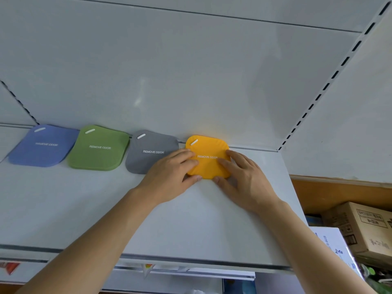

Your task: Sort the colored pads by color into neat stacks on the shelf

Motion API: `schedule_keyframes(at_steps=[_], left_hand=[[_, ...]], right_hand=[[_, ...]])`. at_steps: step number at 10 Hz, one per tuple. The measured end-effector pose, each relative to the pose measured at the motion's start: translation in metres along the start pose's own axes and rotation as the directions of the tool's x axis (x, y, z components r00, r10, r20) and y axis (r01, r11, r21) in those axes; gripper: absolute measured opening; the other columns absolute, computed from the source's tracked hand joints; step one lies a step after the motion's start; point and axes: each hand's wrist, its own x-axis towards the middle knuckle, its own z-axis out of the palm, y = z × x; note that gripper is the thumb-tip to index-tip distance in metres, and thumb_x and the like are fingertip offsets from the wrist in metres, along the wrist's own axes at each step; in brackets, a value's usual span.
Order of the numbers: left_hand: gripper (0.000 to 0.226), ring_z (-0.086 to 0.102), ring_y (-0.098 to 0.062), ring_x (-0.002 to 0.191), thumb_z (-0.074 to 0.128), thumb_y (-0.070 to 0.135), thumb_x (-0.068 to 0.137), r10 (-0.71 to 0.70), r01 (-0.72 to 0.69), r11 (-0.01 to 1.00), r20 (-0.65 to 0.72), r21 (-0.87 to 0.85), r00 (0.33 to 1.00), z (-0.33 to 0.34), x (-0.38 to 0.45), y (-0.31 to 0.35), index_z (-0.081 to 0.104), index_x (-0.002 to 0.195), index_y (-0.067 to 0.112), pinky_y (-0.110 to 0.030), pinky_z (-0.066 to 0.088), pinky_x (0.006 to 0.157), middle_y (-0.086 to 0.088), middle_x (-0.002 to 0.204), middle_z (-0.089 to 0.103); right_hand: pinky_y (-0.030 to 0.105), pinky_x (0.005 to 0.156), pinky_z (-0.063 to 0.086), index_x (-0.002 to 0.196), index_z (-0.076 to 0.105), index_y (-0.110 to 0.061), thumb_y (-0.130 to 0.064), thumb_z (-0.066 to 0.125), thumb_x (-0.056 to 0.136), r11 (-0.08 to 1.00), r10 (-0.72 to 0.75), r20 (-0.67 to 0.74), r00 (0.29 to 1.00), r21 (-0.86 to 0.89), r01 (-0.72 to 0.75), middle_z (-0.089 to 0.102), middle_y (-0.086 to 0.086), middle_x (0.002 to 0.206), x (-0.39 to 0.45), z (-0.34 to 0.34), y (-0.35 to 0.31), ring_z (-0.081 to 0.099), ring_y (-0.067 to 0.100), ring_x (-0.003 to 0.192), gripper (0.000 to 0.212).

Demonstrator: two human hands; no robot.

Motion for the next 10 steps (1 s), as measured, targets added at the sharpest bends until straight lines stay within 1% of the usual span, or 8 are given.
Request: schedule_keyframes(at_steps=[1,2,3,6,7,8,9,10], left_hand=[[0.043,0.056,-0.023,0.134,0.060,0.049,0.096,0.014,-0.014,1.000,-0.010,-0.005,1.000,-0.002,-0.001,0.000,0.074,0.117,0.014,-0.039,0.053,0.104,-0.004,0.134,0.067],[0.040,0.057,-0.023,0.132,0.063,0.049,0.096,0.035,-0.035,0.999,0.007,0.017,0.999,-0.004,0.000,-0.004,0.075,0.117,0.017,-0.043,0.050,0.106,-0.002,0.134,0.067],[0.040,0.057,-0.022,0.129,0.065,0.053,0.094,0.027,-0.028,0.996,0.013,0.085,1.000,-0.006,0.002,-0.005,0.077,0.117,0.023,-0.047,0.048,0.103,0.004,0.133,0.069],[0.045,0.058,-0.021,0.124,0.059,0.056,0.093,-0.017,0.013,0.998,0.068,0.057,0.998,-0.007,0.005,-0.006,0.075,0.120,0.024,-0.046,0.053,0.099,0.004,0.136,0.068],[0.044,0.057,-0.021,0.126,0.059,0.054,0.094,0.001,-0.005,0.998,0.055,0.063,0.998,-0.008,0.002,-0.003,0.074,0.122,0.024,-0.046,0.051,0.100,0.003,0.137,0.067],[0.044,0.057,-0.025,0.129,0.060,0.051,0.093,-0.012,0.010,0.997,0.029,0.073,0.999,-0.011,0.001,0.005,0.073,0.120,0.020,-0.046,0.049,0.102,-0.001,0.136,0.067],[0.040,0.056,-0.028,0.130,0.066,0.044,0.092,0.001,0.003,0.998,-0.051,0.071,0.999,-0.015,-0.008,0.017,0.073,0.120,0.016,-0.044,0.048,0.103,-0.003,0.136,0.065],[0.030,0.060,-0.030,0.124,0.068,0.031,0.092,-0.012,0.018,0.999,-0.136,0.041,0.991,-0.017,-0.029,0.038,0.073,0.116,0.014,-0.043,0.049,0.100,-0.005,0.132,0.066]], right_hand=[[0.049,0.111,0.047,0.143,0.059,-0.023,-0.063,0.055,0.098,1.000,-0.030,-0.004,1.000,0.007,0.031,0.049,0.013,0.156,0.000,-0.002,0.000,0.051,0.036,0.140,0.060],[0.049,0.109,0.048,0.139,0.064,-0.022,-0.060,0.056,0.098,0.999,-0.035,-0.010,0.999,0.032,0.035,0.054,0.012,0.153,-0.001,-0.001,-0.001,0.054,0.035,0.138,0.057],[0.043,0.106,0.052,0.133,0.069,-0.017,-0.055,0.058,0.098,0.998,-0.043,-0.034,0.999,0.043,0.044,0.058,0.013,0.148,-0.002,-0.001,-0.003,0.062,0.034,0.128,0.053],[0.038,0.094,0.057,0.126,0.071,-0.017,-0.051,0.059,0.097,0.999,-0.028,-0.054,0.998,0.031,0.030,0.062,0.009,0.144,-0.003,-0.006,-0.009,0.066,0.031,0.120,0.046],[0.041,0.097,0.057,0.128,0.069,-0.015,-0.050,0.059,0.099,0.998,-0.049,-0.050,0.998,0.031,0.051,0.060,0.012,0.145,-0.004,-0.005,-0.008,0.064,0.034,0.122,0.046],[0.048,0.101,0.054,0.141,0.060,-0.013,-0.047,0.061,0.101,0.999,-0.050,-0.040,0.998,0.020,0.051,0.053,0.017,0.151,-0.005,-0.005,-0.009,0.058,0.038,0.131,0.053],[0.053,0.106,0.049,0.148,0.053,-0.013,-0.046,0.061,0.101,0.998,-0.056,-0.090,0.994,0.005,0.057,0.047,0.018,0.157,-0.019,-0.006,-0.013,0.049,0.041,0.141,0.058],[0.053,0.114,0.043,0.146,0.056,-0.017,-0.050,0.057,0.102,1.000,0.030,-0.128,0.991,0.010,-0.029,0.048,0.013,0.158,-0.045,-0.007,-0.028,0.043,0.038,0.147,0.054]])
